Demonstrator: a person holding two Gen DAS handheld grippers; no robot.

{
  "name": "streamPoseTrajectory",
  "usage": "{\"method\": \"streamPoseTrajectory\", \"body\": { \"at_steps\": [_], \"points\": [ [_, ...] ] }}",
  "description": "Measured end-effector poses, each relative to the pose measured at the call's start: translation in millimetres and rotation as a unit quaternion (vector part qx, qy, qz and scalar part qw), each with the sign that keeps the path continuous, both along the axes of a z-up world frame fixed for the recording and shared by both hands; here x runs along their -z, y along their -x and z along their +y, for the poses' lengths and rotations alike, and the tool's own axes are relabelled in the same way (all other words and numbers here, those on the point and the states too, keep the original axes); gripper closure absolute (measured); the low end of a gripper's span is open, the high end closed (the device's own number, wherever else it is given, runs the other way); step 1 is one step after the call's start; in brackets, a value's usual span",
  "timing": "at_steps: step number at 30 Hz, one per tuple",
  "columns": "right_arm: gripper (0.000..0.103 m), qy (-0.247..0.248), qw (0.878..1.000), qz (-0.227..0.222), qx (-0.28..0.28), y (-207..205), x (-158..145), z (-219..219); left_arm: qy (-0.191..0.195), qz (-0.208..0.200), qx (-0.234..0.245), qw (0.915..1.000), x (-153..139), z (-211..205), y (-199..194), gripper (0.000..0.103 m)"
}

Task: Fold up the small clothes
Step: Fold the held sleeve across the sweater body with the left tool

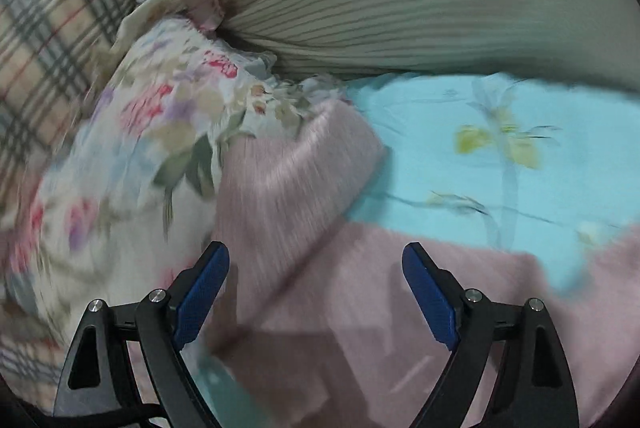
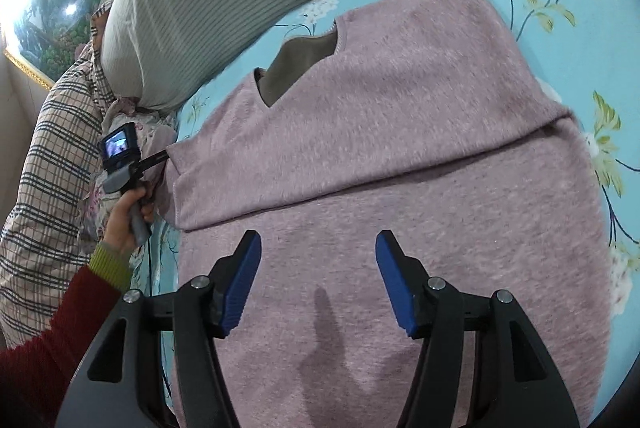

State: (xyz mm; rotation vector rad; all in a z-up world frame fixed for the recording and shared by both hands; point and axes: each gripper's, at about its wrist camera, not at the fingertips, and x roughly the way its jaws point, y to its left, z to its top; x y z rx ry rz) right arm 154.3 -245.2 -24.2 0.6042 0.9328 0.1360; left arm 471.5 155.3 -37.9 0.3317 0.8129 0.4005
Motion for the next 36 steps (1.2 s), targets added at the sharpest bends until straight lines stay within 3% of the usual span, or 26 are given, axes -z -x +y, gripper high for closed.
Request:
{"method": "streamPoseTrajectory", "body": {
  "at_steps": [3, 4, 5, 6, 7, 12, 16, 22, 26, 30, 32, 36],
  "points": [
    [0.042, 0.003, 1.0, 0.002, 0.001, -2, 2, -1, -0.013, 0.019, -0.02, 0.9995, 14, 17, -31, 0.014],
    [0.042, 0.005, 1.0, 0.003, 0.001, -2, 3, -1, -0.012, 0.022, -0.024, 0.9994, 16, 21, -37, 0.026],
    [0.042, 0.005, 1.0, 0.002, 0.001, -2, 3, 0, -0.006, 0.023, -0.027, 0.9994, 17, 28, -43, 0.054],
    [0.042, 0.006, 1.0, 0.001, -0.001, -3, 3, 0, 0.011, 0.027, -0.026, 0.9992, 17, 34, -45, 0.073],
    [0.042, 0.006, 1.0, 0.0, -0.002, -2, 3, 2, 0.047, 0.032, -0.019, 0.9982, 14, 41, -45, 0.098],
    [0.042, -0.002, 1.0, -0.012, -0.003, 4, 2, 6, 0.154, -0.035, 0.025, 0.9871, -33, 53, -6, 0.099],
    [0.042, -0.007, 1.0, -0.022, 0.0, 13, -2, 5, 0.237, -0.072, 0.099, 0.9638, -76, 35, 53, 0.099],
    [0.042, -0.012, 0.999, -0.034, 0.02, 31, -11, -12, 0.298, -0.084, 0.208, 0.9279, -107, -49, 132, 0.099],
    [0.042, -0.012, 0.998, -0.039, 0.038, 42, -15, -29, 0.327, -0.056, 0.269, 0.9041, -101, -126, 157, 0.098],
    [0.042, -0.015, 0.997, -0.04, 0.059, 52, -13, -48, 0.331, -0.013, 0.313, 0.8902, -81, -204, 166, 0.098],
    [0.042, -0.017, 0.997, -0.037, 0.07, 55, -11, -57, 0.323, 0.008, 0.333, 0.8858, -66, -248, 170, 0.098],
    [0.042, -0.02, 0.996, -0.034, 0.085, 58, -7, -70, 0.306, 0.045, 0.34, 0.888, -33, -303, 164, 0.098]
  ]
}}
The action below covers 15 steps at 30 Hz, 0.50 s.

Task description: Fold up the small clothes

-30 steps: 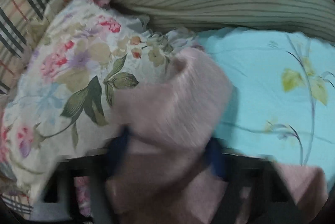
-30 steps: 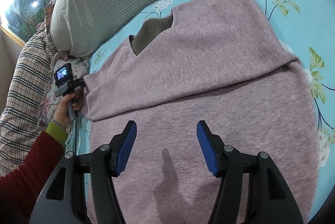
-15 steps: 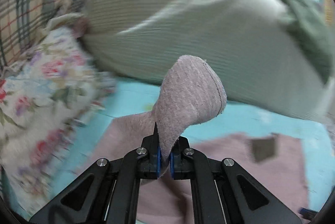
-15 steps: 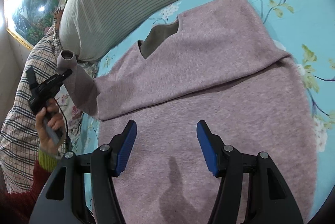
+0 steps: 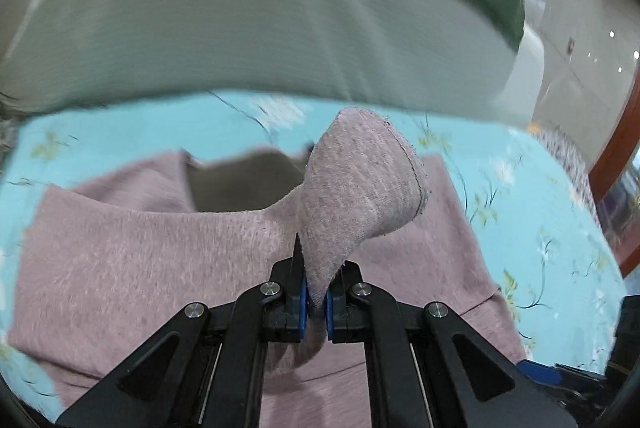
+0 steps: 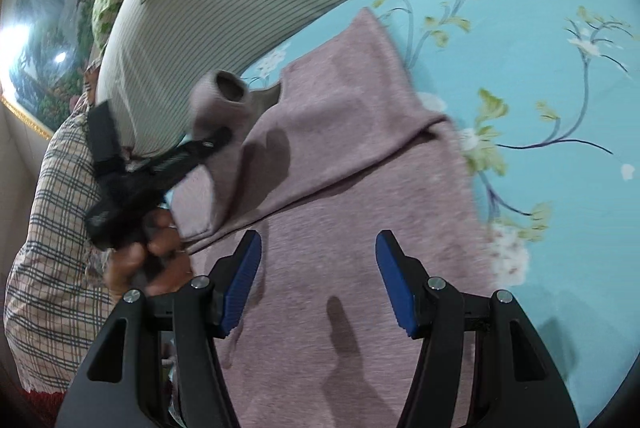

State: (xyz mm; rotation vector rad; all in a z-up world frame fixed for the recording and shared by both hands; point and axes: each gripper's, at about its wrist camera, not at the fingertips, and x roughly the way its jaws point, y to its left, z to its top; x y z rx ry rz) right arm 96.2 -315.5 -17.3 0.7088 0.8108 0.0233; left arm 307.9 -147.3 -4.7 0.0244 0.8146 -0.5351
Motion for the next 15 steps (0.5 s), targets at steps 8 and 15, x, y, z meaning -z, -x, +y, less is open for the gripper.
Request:
{"method": "streamPoseTrajectory", "body": {
  "at_steps": [8, 15],
  "points": [
    [0.037, 0.002, 1.0, 0.003, 0.004, -15, 1, -11, -0.037, 0.056, 0.009, 0.9977, 68, -31, -8, 0.058],
    [0.036, 0.016, 1.0, -0.001, -0.018, -69, 2, -6, -0.025, 0.038, -0.018, 0.9988, 50, 31, 40, 0.024]
  ]
}}
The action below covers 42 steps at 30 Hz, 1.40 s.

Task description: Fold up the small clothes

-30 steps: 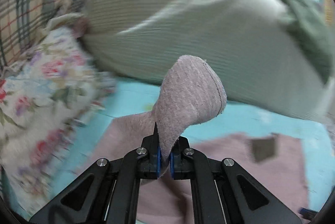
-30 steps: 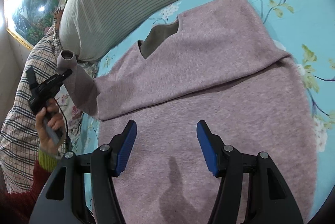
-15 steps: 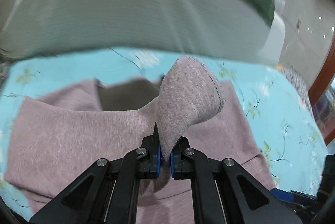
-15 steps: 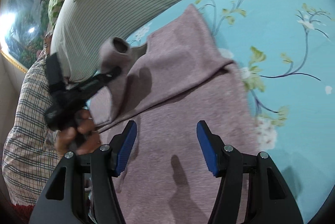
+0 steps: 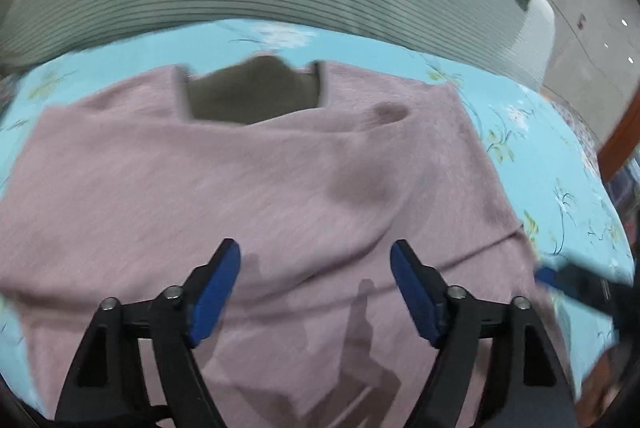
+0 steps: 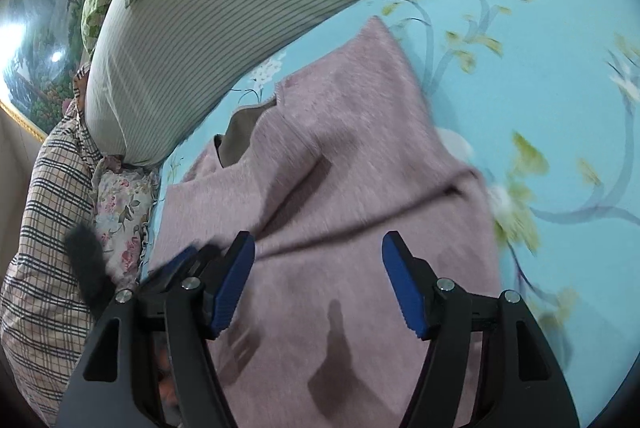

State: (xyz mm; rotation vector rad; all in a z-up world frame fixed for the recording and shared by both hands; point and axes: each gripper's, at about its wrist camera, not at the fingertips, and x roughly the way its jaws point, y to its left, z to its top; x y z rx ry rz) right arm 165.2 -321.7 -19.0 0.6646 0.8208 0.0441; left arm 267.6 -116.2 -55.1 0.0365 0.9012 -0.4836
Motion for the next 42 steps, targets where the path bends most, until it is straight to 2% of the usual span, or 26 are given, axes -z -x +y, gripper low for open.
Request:
{"method": "streamPoseTrajectory", "body": {
  "at_steps": [3, 5, 8, 10, 11, 12, 13, 15, 17, 19, 21, 23, 25, 26, 27, 29, 30, 32, 34, 36, 38, 42],
  "points": [
    [0.036, 0.006, 1.0, 0.0, -0.006, -29, 4, -1, -0.016, -0.026, -0.062, 0.9976, -5, 54, 19, 0.024],
    [0.036, 0.003, 1.0, 0.006, -0.01, -54, 11, 0, -0.038, -0.044, -0.126, 0.9903, -5, 96, 24, 0.024],
    [0.036, -0.014, 1.0, 0.021, -0.018, -82, 26, 1, -0.056, -0.048, -0.226, 0.9713, 2, 158, 21, 0.025],
    [0.037, -0.019, 0.999, 0.028, -0.022, -96, 37, 4, -0.047, -0.023, -0.264, 0.9632, 15, 192, 12, 0.027],
    [0.043, -0.02, 0.999, 0.031, -0.027, -102, 42, 6, -0.041, -0.008, -0.27, 0.962, 22, 202, 8, 0.029],
    [0.082, -0.024, 0.999, 0.032, -0.033, -106, 44, 9, -0.037, 0.004, -0.272, 0.9617, 27, 210, 5, 0.029],
    [0.098, -0.028, 0.998, 0.034, -0.036, -106, 42, 11, -0.03, 0.017, -0.268, 0.9627, 34, 213, 0, 0.029],
    [0.099, -0.022, 0.999, -0.003, -0.029, -95, 18, 10, -0.028, 0.02, -0.266, 0.9635, 38, 214, -3, 0.029],
    [0.099, -0.005, 0.998, -0.057, -0.017, -72, -19, 6, -0.04, 0.007, -0.259, 0.9651, 34, 208, -4, 0.031],
    [0.099, 0.015, 0.996, -0.089, 0.007, -50, -47, -5, -0.05, 0.0, -0.254, 0.9659, 33, 204, -5, 0.033],
    [0.099, 0.046, 0.996, -0.067, 0.035, -41, -54, -20, -0.055, -0.001, -0.256, 0.9651, 32, 204, -7, 0.034],
    [0.095, 0.057, 0.998, -0.004, 0.038, -50, -32, -34, -0.055, -0.002, -0.258, 0.9646, 34, 202, -6, 0.034],
    [0.08, 0.067, 0.994, 0.063, 0.058, -55, -7, -46, -0.059, -0.005, -0.26, 0.9638, 34, 199, -6, 0.034],
    [0.076, 0.083, 0.99, 0.084, 0.081, -50, 1, -51, -0.063, -0.008, -0.262, 0.9629, 33, 198, -4, 0.035],
    [0.07, 0.095, 0.987, 0.085, 0.102, -44, 1, -54, -0.066, -0.01, -0.264, 0.9621, 33, 197, -4, 0.035],
    [0.06, 0.107, 0.982, 0.053, 0.143, -25, -11, -51, -0.065, -0.01, -0.268, 0.9613, 33, 199, 0, 0.035],
    [0.056, 0.108, 0.983, 0.035, 0.142, -21, -19, -45, -0.064, -0.011, -0.268, 0.9613, 34, 200, 3, 0.035],
    [0.054, 0.111, 0.99, -0.007, 0.084, -28, -36, -14, -0.059, -0.012, -0.269, 0.9613, 36, 203, 9, 0.035],
    [0.04, 0.098, 0.995, -0.026, -0.012, -52, -45, 28, -0.052, -0.016, -0.273, 0.9605, 37, 206, 13, 0.035],
    [0.04, 0.081, 0.993, -0.034, -0.079, -78, -46, 64, -0.054, -0.025, -0.284, 0.9569, 35, 206, 18, 0.035],
    [0.04, 0.073, 0.983, -0.039, -0.161, -114, -45, 113, -0.063, -0.029, -0.304, 0.9503, 35, 208, 22, 0.036],
    [0.04, 0.057, 0.957, -0.015, -0.283, -184, -33, 197, -0.043, -0.02, -0.306, 0.9509, 38, 215, 28, 0.036]
  ]
}}
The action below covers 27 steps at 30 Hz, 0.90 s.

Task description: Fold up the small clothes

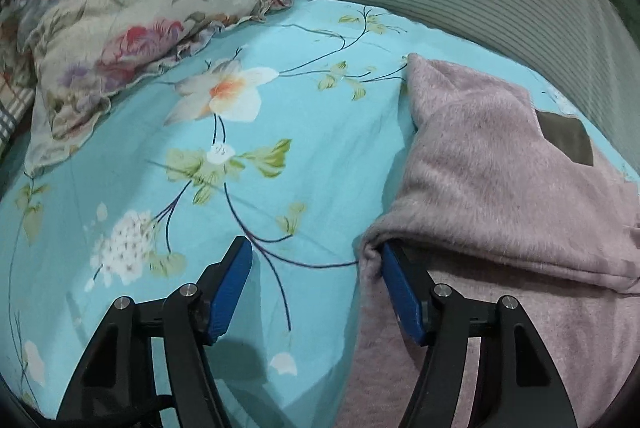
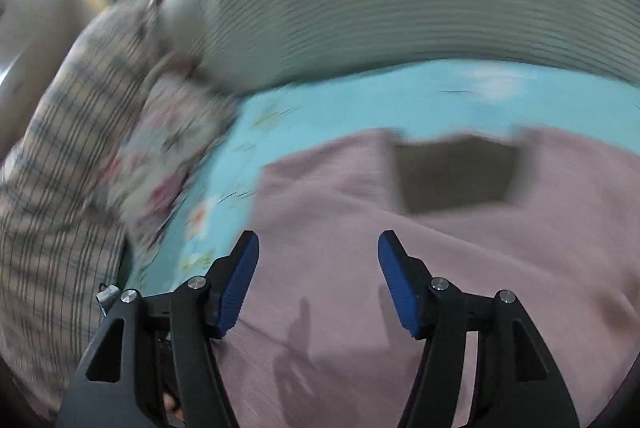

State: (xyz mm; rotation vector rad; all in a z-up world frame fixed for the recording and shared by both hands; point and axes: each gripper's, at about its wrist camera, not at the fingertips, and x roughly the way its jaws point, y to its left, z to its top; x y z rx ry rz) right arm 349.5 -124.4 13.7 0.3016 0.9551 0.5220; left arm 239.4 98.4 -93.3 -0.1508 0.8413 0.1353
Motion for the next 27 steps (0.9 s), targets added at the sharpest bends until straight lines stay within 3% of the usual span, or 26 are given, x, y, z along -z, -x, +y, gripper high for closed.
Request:
{"method": "streamPoseTrajectory", "body": {
  "at_steps": [2, 5, 9, 11, 12, 15, 16, 17, 20, 24, 26, 27],
  "points": [
    [0.04, 0.011, 0.999, 0.026, -0.043, -38, 10, 35, 0.01, -0.002, 0.004, 0.9999, 2, 3, 0, 0.036],
    [0.04, 0.074, 0.994, 0.036, -0.078, -76, 25, 72, 0.022, -0.002, 0.009, 0.9997, 3, 5, -1, 0.035],
    [0.04, 0.15, 0.977, 0.058, -0.142, -102, 58, 118, 0.024, -0.004, 0.016, 0.9996, 4, 3, -3, 0.035],
    [0.056, 0.193, 0.967, 0.032, -0.163, -99, 67, 130, 0.025, -0.004, 0.019, 0.9995, 4, 3, -4, 0.034],
    [0.1, 0.194, 0.966, 0.021, -0.167, -98, 66, 134, 0.024, -0.003, 0.021, 0.9995, 5, 2, -5, 0.034],
    [0.098, 0.131, 0.986, -0.014, -0.103, -103, 49, 124, 0.015, -0.003, 0.024, 0.9996, 6, 0, -7, 0.033],
    [0.1, 0.1, 0.993, -0.012, -0.068, -109, 48, 117, 0.014, -0.008, 0.022, 0.9996, 5, 0, -6, 0.039],
    [0.1, 0.083, 0.995, -0.005, -0.051, -113, 51, 113, 0.015, -0.016, 0.018, 0.9996, 5, 0, -5, 0.045],
    [0.097, 0.044, 0.998, 0.035, -0.033, -116, 71, 112, 0.022, -0.021, 0.014, 0.9994, 5, 4, -5, 0.046],
    [0.095, 0.025, 0.999, 0.015, -0.021, -77, 45, 90, 0.039, -0.021, 0.015, 0.9989, 4, 9, -3, 0.046],
    [0.073, 0.018, 1.0, -0.017, 0.005, -41, 20, 57, 0.059, -0.025, 0.013, 0.9978, 2, 16, 0, 0.046],
    [0.055, 0.017, 0.999, -0.036, 0.027, -18, 8, 31, 0.068, -0.025, 0.014, 0.9973, 2, 19, 2, 0.046]
  ]
}}
